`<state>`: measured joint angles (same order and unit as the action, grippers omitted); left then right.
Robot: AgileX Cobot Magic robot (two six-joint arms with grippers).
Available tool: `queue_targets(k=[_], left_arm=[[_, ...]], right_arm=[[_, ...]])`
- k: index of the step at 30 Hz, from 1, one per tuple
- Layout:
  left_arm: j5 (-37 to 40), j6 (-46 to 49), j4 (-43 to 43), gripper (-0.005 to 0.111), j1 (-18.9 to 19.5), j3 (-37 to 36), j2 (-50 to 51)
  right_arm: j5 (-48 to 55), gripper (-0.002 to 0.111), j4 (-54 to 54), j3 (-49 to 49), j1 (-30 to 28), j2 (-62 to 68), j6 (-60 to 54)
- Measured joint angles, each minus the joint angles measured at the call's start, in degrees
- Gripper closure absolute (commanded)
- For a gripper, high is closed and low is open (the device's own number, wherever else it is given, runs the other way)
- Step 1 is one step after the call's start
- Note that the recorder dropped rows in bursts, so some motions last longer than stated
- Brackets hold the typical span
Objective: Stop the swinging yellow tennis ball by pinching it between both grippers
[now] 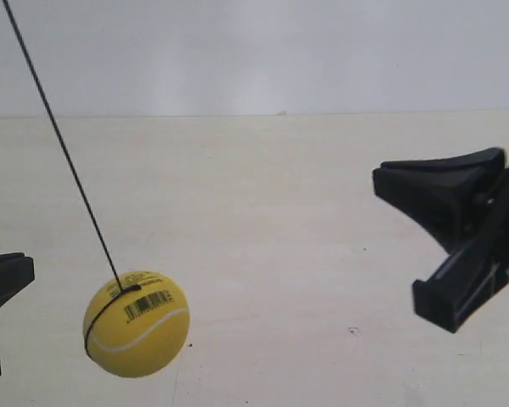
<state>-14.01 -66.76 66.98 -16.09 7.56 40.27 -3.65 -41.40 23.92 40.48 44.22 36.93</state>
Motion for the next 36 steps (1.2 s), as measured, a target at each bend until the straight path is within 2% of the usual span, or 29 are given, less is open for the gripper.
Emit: queue_targets(k=[15, 25, 29, 36], left_arm=[[-2.06, 0.00, -0.13, 0.102, 0.00, 0.00, 0.00], [-5.27, -0.10, 0.46, 0.102, 0.00, 0.00, 0.00], [-10.67, -0.10, 2.01, 0.102, 0.00, 0.00, 0.00], [-27.10, 2.65, 7.34, 0.102, 0.00, 0.00, 0.00]], right_arm=[[2.63, 0.108, 0.12, -4.50, 0.00, -28.66, 4.65], [4.46, 0.108, 0.12, -7.74, 0.00, -33.34, 6.60], [3.65, 0.108, 0.12, -9.78, 0.00, -33.48, 7.58], [-6.54, 0.108, 0.36, -16.26, 0.00, -33.37, 9.69]])
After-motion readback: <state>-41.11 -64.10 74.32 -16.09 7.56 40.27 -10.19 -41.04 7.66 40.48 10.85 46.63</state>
